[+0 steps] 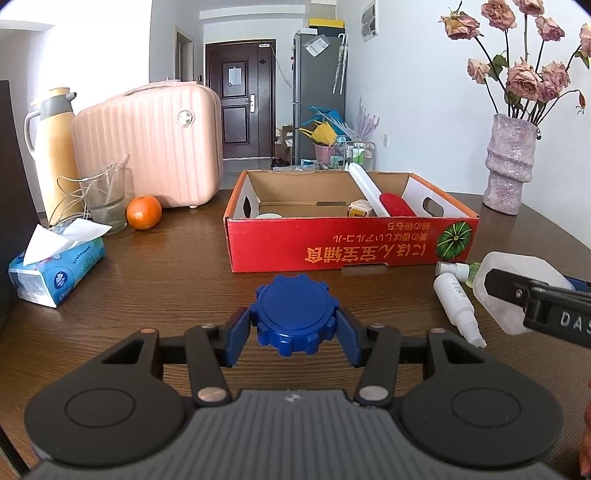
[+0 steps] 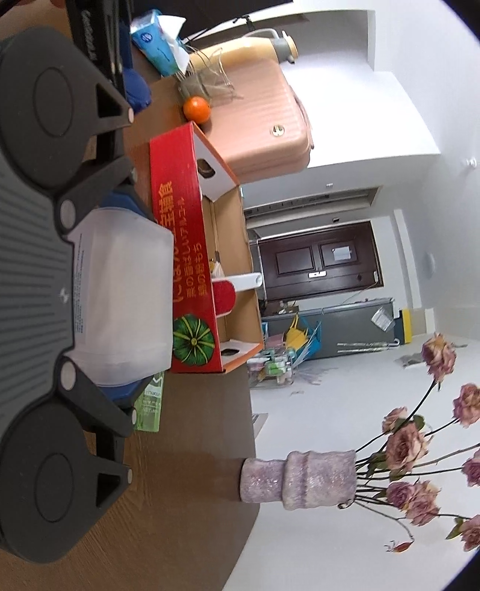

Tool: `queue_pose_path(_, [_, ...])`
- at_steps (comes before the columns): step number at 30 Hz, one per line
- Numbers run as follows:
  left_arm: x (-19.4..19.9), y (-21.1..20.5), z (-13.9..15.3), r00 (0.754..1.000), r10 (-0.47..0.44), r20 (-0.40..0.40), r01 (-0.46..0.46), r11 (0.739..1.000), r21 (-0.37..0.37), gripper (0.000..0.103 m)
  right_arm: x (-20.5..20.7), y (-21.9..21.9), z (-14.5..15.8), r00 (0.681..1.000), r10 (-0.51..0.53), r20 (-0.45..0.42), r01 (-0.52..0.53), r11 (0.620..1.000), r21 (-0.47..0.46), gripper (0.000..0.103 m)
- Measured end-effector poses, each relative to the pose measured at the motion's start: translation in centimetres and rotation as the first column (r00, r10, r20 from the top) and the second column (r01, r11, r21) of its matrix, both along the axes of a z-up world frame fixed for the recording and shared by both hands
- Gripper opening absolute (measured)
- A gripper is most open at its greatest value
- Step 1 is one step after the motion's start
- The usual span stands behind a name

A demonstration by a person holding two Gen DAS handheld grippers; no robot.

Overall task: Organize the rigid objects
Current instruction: 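Carry the blue cap with the left gripper into the box while the right carries the container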

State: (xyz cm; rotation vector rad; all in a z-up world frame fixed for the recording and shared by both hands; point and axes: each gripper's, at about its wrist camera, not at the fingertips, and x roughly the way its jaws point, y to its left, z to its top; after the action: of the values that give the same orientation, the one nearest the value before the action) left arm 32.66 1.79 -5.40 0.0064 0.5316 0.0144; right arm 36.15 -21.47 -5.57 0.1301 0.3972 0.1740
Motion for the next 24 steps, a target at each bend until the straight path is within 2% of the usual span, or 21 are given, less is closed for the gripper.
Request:
queue_pose_path(13, [-1.0, -0.2, 0.2, 1.000, 0.003, 0.014, -0.003, 1.000, -0.003, 0.052, -2.1, 1.3, 0.2, 0.999, 0.043, 0.033, -0.041, 0.999, -0.033, 0.082])
queue_pose_path(24, [-0.8, -0.4, 1.3, 1.000, 0.015, 0.024, -0.015, 1.000, -0.007, 0.052, -2.0, 1.9, 0.9, 0.996, 0.069, 0.062, -0.064, 0.995, -0.078, 0.082])
